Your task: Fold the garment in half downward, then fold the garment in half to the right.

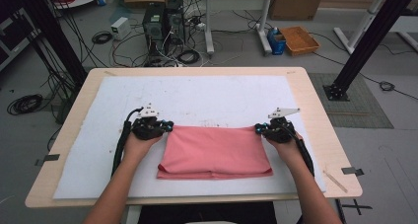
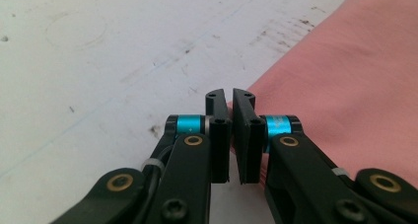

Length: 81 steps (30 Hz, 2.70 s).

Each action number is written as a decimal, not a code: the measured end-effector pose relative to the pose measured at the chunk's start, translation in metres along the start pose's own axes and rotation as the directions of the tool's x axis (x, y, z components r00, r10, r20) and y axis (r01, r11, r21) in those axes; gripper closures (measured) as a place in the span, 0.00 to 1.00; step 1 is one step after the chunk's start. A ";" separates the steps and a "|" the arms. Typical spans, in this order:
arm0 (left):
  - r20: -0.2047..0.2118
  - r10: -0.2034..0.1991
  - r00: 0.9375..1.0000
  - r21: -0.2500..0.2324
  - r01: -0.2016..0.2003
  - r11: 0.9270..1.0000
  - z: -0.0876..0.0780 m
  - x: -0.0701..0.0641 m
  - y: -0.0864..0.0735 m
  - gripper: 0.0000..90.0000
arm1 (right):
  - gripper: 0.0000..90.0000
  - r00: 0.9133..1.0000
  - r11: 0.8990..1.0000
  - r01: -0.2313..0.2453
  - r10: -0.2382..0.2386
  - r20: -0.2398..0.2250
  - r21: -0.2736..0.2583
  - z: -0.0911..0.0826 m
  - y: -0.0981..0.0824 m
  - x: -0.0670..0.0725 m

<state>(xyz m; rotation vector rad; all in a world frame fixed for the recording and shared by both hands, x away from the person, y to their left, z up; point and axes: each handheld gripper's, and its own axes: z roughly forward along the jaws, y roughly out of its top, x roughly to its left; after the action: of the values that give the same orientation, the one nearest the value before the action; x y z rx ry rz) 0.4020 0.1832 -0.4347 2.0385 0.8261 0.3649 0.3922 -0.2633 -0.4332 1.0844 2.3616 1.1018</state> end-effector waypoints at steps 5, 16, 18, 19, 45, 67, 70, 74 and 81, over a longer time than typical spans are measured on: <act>-0.002 -0.007 1.000 0.016 0.007 1.000 0.016 0.003 0.008 0.95 | 0.97 0.999 1.000 -0.019 0.018 0.042 0.014 0.001 0.001 -0.016; 0.006 -0.048 0.999 0.020 0.048 0.999 0.035 0.008 0.013 0.95 | 0.92 0.993 0.996 -0.088 0.087 0.073 0.010 0.003 -0.003 -0.029; 0.010 -0.057 0.998 0.015 0.057 0.998 0.033 0.008 0.012 0.93 | 0.76 0.991 0.996 -0.092 0.092 0.100 -0.003 0.003 -0.003 -0.030; 0.007 -0.064 0.998 0.016 0.064 0.998 0.032 0.008 0.012 0.89 | 0.69 0.988 0.995 -0.104 0.105 0.111 -0.011 0.001 -0.004 -0.031; 0.050 -0.097 0.994 -0.102 0.101 0.990 -0.055 -0.019 -0.017 0.20 | 0.24 0.997 0.977 -0.044 0.031 -0.066 -0.207 -0.039 -0.004 -0.010; 0.039 -0.102 0.994 -0.008 0.102 0.995 -0.042 -0.046 -0.026 0.20 | 0.24 0.997 0.979 -0.027 0.013 -0.070 -0.204 -0.039 0.000 -0.003; 0.040 -0.106 0.994 0.043 0.105 0.994 -0.036 -0.050 -0.033 0.22 | 0.24 0.997 0.978 -0.025 0.011 -0.072 -0.208 -0.038 0.002 -0.002; 0.026 -0.135 0.990 0.070 0.133 0.989 -0.033 -0.053 -0.043 0.29 | 0.24 0.997 0.980 -0.027 0.012 -0.077 -0.198 -0.032 0.006 -0.002; -0.003 -0.103 0.995 0.066 0.103 0.992 -0.035 -0.064 -0.049 0.46 | 0.24 0.997 0.983 -0.002 -0.012 -0.079 -0.182 -0.021 0.015 0.004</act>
<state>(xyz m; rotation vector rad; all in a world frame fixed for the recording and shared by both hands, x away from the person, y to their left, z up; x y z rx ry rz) 0.3155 0.1807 -0.4515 2.0466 0.9504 0.2823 0.3857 -0.2644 -0.4080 0.9872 2.2677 1.3522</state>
